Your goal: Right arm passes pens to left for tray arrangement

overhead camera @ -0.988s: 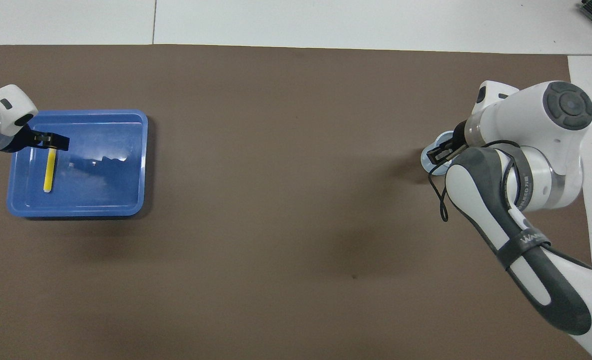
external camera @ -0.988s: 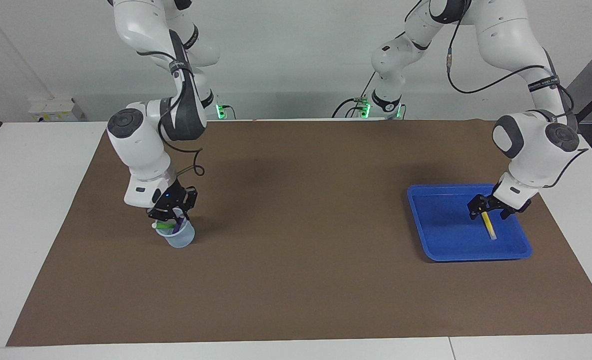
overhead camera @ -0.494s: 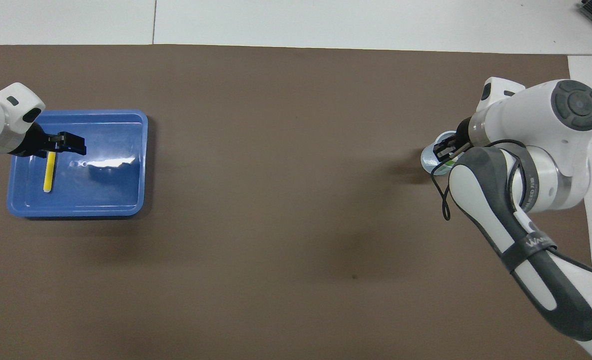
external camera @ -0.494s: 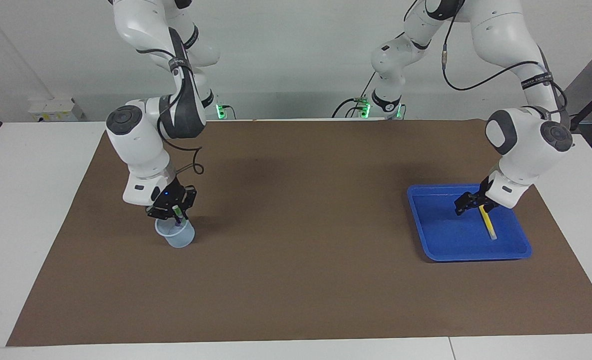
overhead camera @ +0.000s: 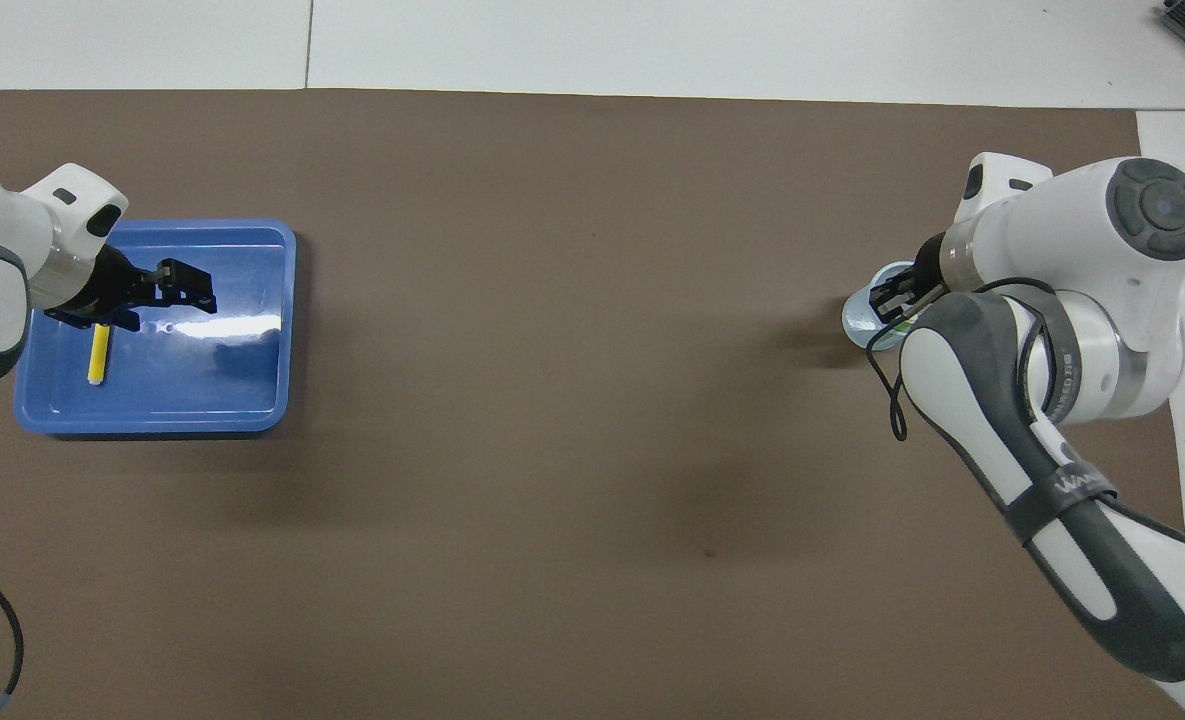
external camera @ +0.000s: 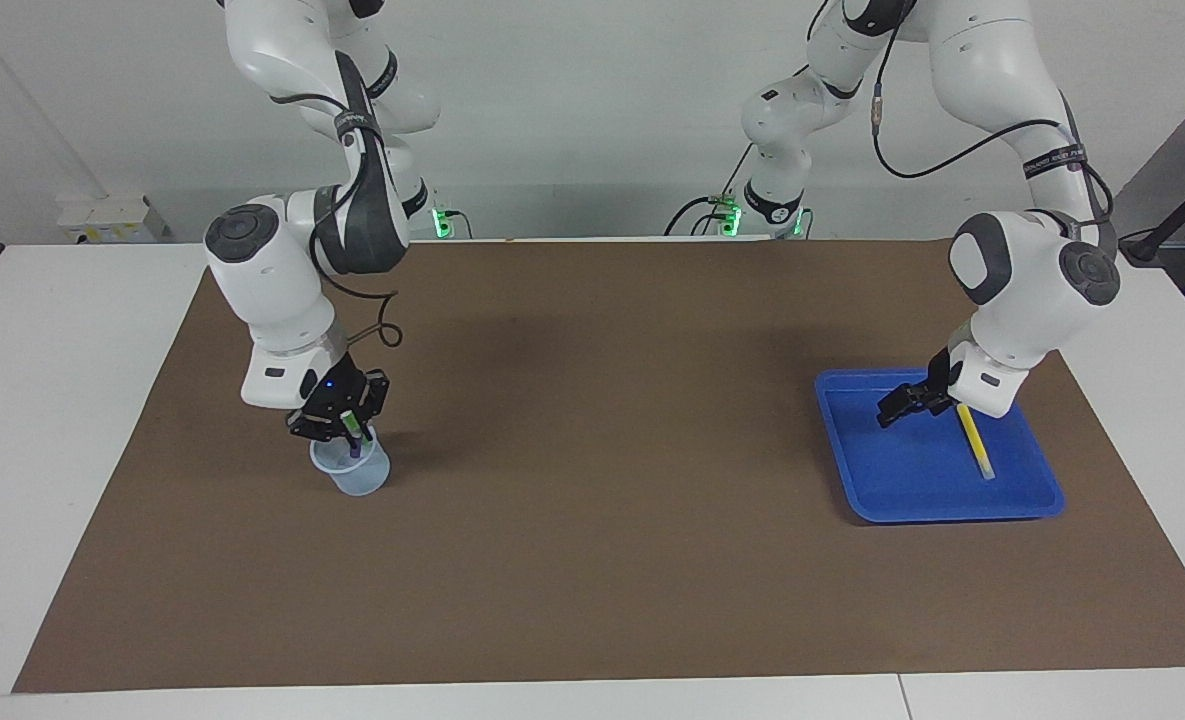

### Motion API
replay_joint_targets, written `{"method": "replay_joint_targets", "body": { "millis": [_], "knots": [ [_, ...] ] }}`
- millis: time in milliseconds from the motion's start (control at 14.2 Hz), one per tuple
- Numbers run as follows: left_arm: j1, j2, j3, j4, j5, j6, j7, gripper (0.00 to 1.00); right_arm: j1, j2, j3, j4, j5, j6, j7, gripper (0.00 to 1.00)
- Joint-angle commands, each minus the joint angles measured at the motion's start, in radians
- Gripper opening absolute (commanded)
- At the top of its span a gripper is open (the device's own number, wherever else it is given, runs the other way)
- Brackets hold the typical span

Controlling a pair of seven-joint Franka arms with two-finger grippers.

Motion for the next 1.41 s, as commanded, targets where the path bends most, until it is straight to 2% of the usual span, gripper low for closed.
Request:
{"method": "replay_joint_targets", "body": {
  "millis": [0,282,847,1058,1340],
  "knots": [
    [-0.011,-0.027,0.010,-0.022,-0.016,-0.015,-0.029,1.00,-0.009,-0.027,0.010,0.036,-0.001,-0.057,-0.028,0.00],
    [-0.017,-0.028,0.010,-0.024,-0.017,-0.016,-0.032,1.00,-0.006,-0.038,0.012,0.116,-0.001,-0.138,-0.028,0.00],
    [-0.015,-0.034,0.011,-0.033,-0.017,-0.018,-0.037,1.00,0.043,-0.124,0.015,0.158,0.016,-0.212,-0.019,0.00],
    [-0.011,-0.036,0.011,-0.033,-0.016,-0.036,-0.037,1.00,0.048,-0.135,0.058,0.193,0.025,-0.243,0.000,0.00],
    [0.002,-0.039,0.013,-0.021,-0.016,-0.081,-0.035,1.00,0.049,-0.141,0.099,0.224,0.106,-0.296,0.138,0.00]
  ]
}}
